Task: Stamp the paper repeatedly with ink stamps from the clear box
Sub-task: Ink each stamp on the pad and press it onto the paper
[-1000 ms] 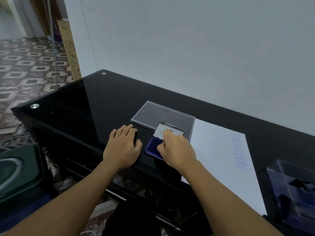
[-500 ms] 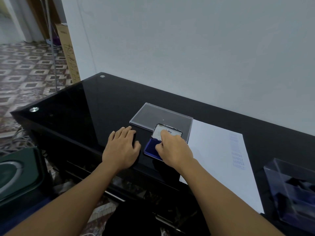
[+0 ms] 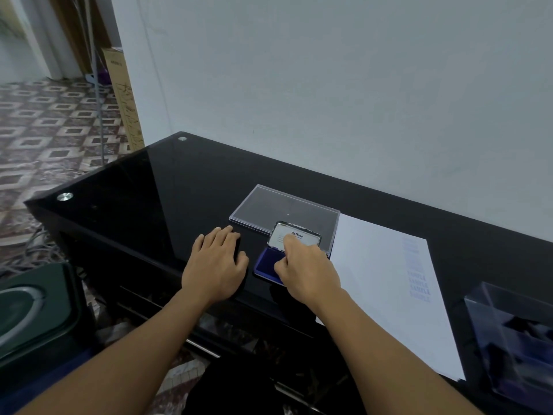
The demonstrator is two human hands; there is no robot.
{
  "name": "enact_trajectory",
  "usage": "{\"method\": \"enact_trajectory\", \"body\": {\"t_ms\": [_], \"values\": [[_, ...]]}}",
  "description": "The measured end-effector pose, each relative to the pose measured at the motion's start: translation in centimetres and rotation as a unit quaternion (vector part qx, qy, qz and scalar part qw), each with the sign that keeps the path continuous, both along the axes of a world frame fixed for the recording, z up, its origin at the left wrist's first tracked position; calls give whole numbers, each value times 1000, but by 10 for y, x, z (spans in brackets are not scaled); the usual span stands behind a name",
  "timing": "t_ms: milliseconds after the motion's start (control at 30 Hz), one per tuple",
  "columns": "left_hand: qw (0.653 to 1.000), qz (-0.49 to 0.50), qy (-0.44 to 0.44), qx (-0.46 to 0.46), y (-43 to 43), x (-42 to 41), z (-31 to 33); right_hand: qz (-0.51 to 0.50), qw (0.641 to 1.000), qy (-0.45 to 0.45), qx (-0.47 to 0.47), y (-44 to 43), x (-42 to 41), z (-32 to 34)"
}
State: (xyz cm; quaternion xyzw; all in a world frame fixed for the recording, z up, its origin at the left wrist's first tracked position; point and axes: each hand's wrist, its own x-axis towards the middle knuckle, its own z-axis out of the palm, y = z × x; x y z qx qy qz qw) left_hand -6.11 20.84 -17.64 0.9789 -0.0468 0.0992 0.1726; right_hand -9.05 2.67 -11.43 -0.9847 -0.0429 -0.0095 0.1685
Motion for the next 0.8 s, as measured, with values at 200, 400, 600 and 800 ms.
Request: {"method": "enact_trajectory", "body": {"t_ms": [200, 400, 600, 800], "values": [[1000, 0, -1, 3, 0, -1, 0, 9, 1000, 28, -5, 0, 14, 9], [1000, -5, 20, -4, -1, -2, 4, 11, 1000, 12, 7, -6, 7, 6], [996, -14, 62, -56, 0, 1, 17, -39, 994, -53, 86, -32, -9, 11], [994, -50, 36, -90, -25, -9, 48, -97, 988, -69, 102, -83, -20, 30]]}}
